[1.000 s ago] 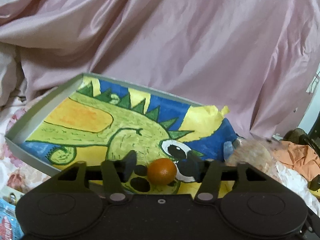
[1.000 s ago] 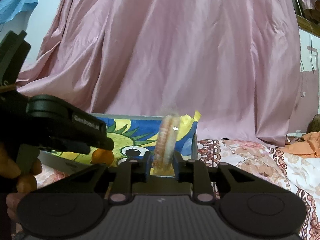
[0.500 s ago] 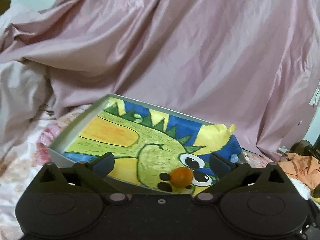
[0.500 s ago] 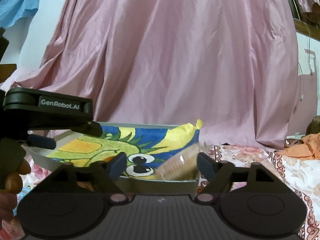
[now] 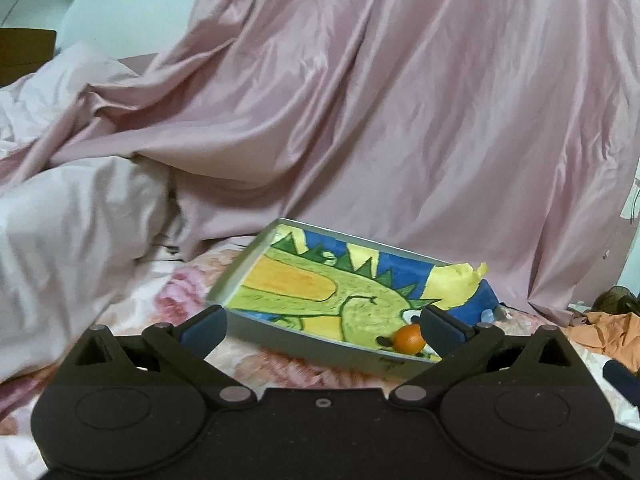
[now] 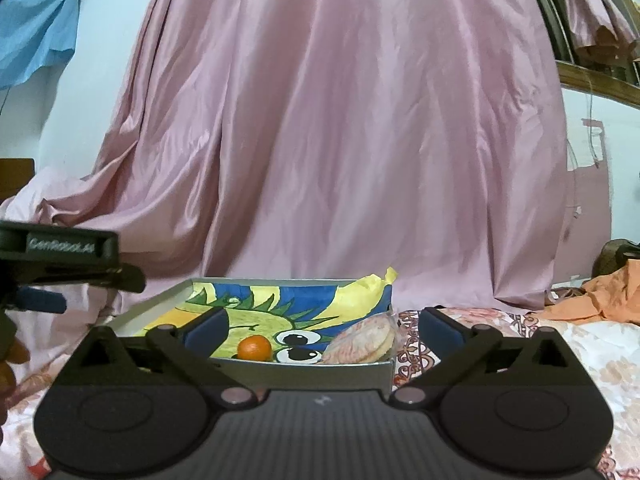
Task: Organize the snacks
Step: 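Carry mandarin and bun into the grey tray and open both grippers, then withdraw both tools from the tray back over the remaining snacks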
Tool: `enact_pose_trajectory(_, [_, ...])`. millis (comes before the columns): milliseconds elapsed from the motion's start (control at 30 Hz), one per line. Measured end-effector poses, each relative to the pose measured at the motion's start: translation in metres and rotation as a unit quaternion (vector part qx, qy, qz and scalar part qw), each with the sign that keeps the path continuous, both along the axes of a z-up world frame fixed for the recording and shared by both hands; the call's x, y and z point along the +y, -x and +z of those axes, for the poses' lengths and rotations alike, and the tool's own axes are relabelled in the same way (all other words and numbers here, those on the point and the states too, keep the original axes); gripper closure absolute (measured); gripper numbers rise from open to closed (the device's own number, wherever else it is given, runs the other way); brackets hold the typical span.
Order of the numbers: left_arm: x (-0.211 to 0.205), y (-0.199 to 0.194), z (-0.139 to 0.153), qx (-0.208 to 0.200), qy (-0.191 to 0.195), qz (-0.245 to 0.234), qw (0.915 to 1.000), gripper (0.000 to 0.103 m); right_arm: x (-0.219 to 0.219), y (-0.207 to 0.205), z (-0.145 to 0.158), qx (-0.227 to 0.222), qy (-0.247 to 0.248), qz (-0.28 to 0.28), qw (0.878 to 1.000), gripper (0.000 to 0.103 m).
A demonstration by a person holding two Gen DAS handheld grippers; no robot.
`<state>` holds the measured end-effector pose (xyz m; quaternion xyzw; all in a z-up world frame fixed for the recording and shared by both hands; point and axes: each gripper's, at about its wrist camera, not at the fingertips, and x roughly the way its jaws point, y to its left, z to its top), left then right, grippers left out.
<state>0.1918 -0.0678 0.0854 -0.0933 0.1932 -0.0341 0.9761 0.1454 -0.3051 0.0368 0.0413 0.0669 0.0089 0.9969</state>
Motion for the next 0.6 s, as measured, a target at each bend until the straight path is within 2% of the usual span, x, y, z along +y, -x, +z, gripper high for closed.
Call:
enact_pose_trajectory(300, [0.026, 0.052, -0.001, -0.007, -0.014, 0.012, 0.9998, 0.001, 0.012, 0.042, 0.006, -0.009, 0.007, 0.007, 1.0, 0.0])
enact_pose_trajectory(600, [0.042, 0.099, -0.015, -0.005, -0.028, 0.014, 0.9995, 0.001, 0.022, 0.083, 0.005, -0.004, 0.022, 0.023, 0.999, 0.0])
